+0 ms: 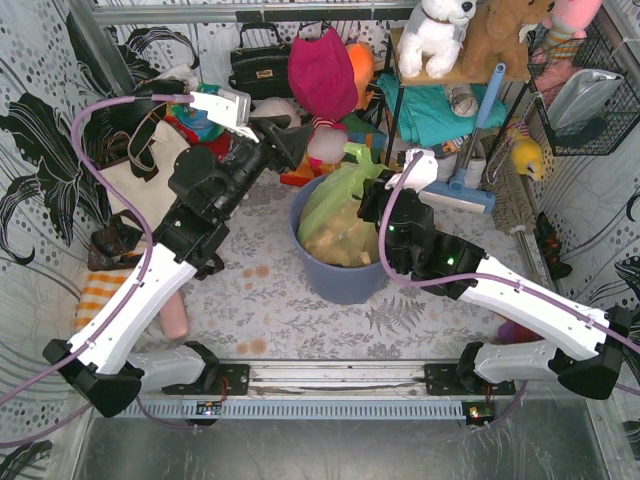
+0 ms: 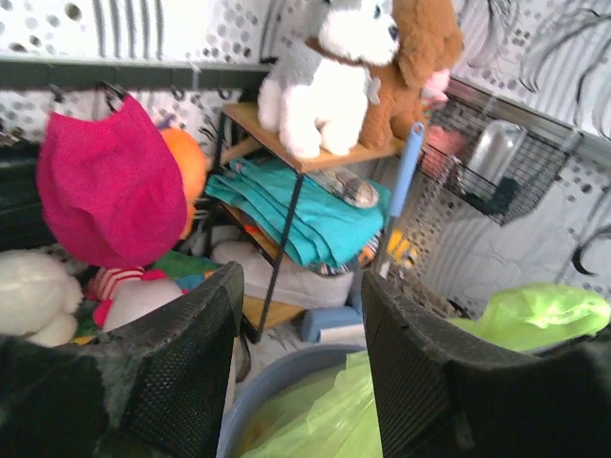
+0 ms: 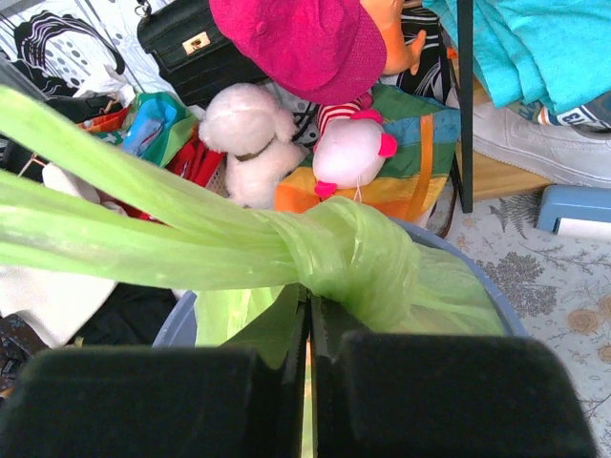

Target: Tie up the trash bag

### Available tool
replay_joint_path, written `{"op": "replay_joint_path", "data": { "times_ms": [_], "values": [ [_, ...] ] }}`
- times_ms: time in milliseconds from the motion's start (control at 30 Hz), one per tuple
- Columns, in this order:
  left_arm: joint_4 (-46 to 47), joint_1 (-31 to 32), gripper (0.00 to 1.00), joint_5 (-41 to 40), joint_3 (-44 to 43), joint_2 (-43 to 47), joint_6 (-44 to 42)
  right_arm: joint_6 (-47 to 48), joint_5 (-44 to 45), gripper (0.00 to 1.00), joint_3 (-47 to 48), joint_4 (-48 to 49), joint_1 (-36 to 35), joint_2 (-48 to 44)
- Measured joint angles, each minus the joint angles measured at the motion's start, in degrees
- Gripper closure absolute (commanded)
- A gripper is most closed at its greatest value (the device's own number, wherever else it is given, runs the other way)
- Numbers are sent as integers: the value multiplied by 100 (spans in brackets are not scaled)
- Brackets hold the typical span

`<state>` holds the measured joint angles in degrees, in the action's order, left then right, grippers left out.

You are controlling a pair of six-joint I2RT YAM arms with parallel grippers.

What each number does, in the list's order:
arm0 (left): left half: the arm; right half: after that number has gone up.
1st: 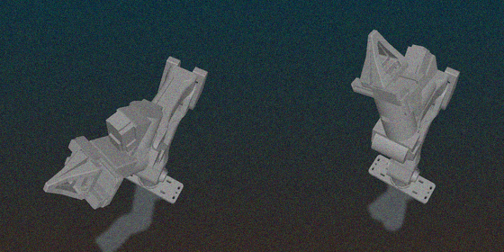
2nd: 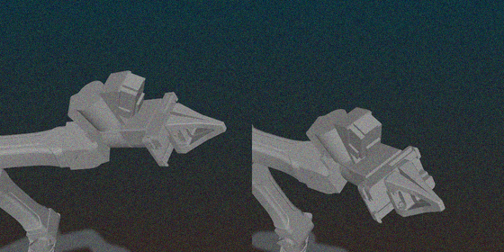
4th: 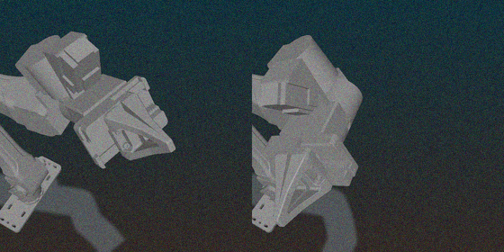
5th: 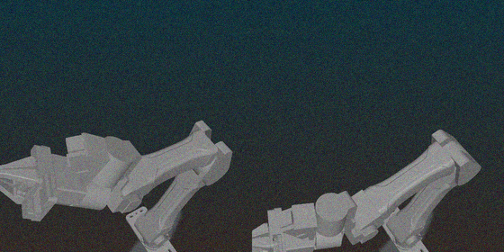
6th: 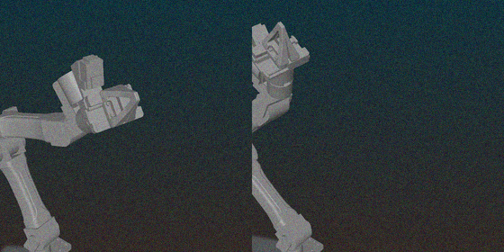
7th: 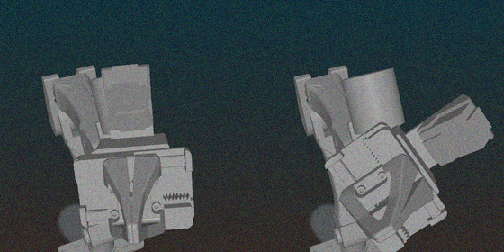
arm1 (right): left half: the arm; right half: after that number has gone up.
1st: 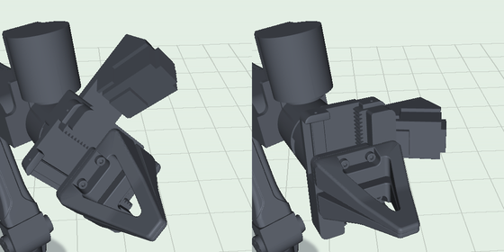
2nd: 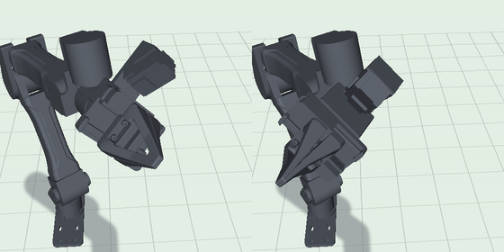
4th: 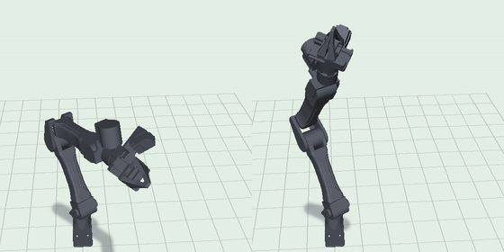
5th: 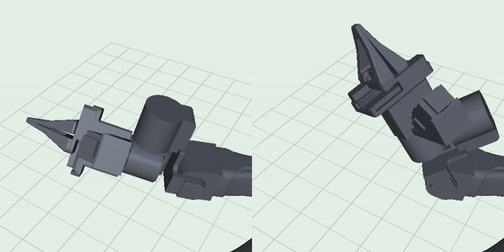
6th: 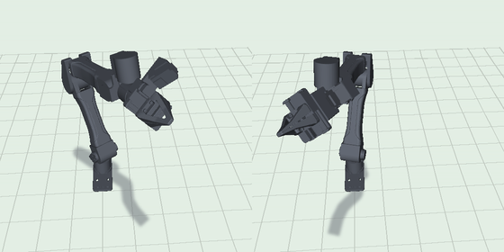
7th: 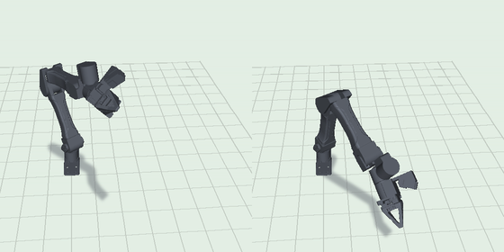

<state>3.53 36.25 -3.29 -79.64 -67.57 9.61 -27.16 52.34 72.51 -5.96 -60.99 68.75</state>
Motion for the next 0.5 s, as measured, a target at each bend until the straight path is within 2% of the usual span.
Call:
{"op": "replay_joint_path", "data": {
  "times_ms": [133,267,500],
  "values": [
    [195,-601,36,1338,302,-81,372,-2,-7,100,-4,2,44,-13],
    [297,-837,35,2577,424,-382,557,-44,-107,100,-57,50,72,-15],
    [330,-898,35,3797,470,-898,625,-199,-321,100,-157,101,120,-15]
  ]
}}
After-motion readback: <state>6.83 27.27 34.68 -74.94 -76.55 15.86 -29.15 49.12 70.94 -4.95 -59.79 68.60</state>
